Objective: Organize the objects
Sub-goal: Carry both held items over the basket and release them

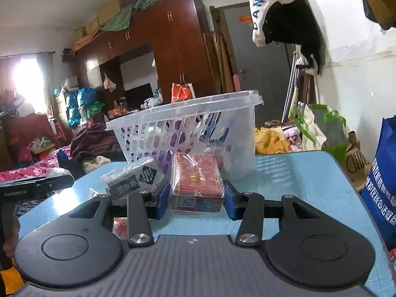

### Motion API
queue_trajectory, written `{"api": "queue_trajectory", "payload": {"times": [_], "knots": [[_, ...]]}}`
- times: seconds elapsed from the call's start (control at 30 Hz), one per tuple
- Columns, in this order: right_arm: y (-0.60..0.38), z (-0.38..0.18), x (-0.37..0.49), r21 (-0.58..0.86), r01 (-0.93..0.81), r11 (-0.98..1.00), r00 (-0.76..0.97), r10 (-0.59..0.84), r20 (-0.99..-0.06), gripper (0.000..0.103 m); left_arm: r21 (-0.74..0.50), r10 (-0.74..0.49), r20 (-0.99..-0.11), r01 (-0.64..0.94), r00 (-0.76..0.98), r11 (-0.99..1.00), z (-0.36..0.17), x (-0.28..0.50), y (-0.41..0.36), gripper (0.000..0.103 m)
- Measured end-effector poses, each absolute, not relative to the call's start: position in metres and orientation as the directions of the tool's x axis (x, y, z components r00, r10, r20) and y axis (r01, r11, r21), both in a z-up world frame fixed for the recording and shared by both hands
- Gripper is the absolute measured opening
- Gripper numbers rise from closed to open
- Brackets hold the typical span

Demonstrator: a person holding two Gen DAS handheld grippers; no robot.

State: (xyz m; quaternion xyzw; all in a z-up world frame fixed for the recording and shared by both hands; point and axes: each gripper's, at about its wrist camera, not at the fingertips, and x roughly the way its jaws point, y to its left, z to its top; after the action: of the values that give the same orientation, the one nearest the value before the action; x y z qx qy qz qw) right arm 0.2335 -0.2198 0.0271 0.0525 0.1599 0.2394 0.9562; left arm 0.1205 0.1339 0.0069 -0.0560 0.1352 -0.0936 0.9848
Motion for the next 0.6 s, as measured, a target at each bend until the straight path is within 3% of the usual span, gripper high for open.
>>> {"api": "queue_trajectory", "payload": {"times": [0.2,0.4,0.6], "knots": [[-0.218,0.036,0.229,0.151,-0.444,0.883,0.851,0.468,-0.239,0.048,-0.151,-0.217,-0.211,0.188,0.953,0.971,0.011,0.114,0.132,0.063],[-0.186,0.108,0.247,0.001,-0.421,0.907,0.900,0.418,-0.125,0.048,-0.249,-0.343,-0.158,0.299,0.926,0.921,0.073,0.158,0.126,0.063],[-0.154,0.139,0.338,-0.042,-0.356,0.933,0.910,0.336,-0.244,0.048,-0.178,-0.227,-0.295,0.180,0.928,0.967,0.118,0.256,0.097,0.064]]}}
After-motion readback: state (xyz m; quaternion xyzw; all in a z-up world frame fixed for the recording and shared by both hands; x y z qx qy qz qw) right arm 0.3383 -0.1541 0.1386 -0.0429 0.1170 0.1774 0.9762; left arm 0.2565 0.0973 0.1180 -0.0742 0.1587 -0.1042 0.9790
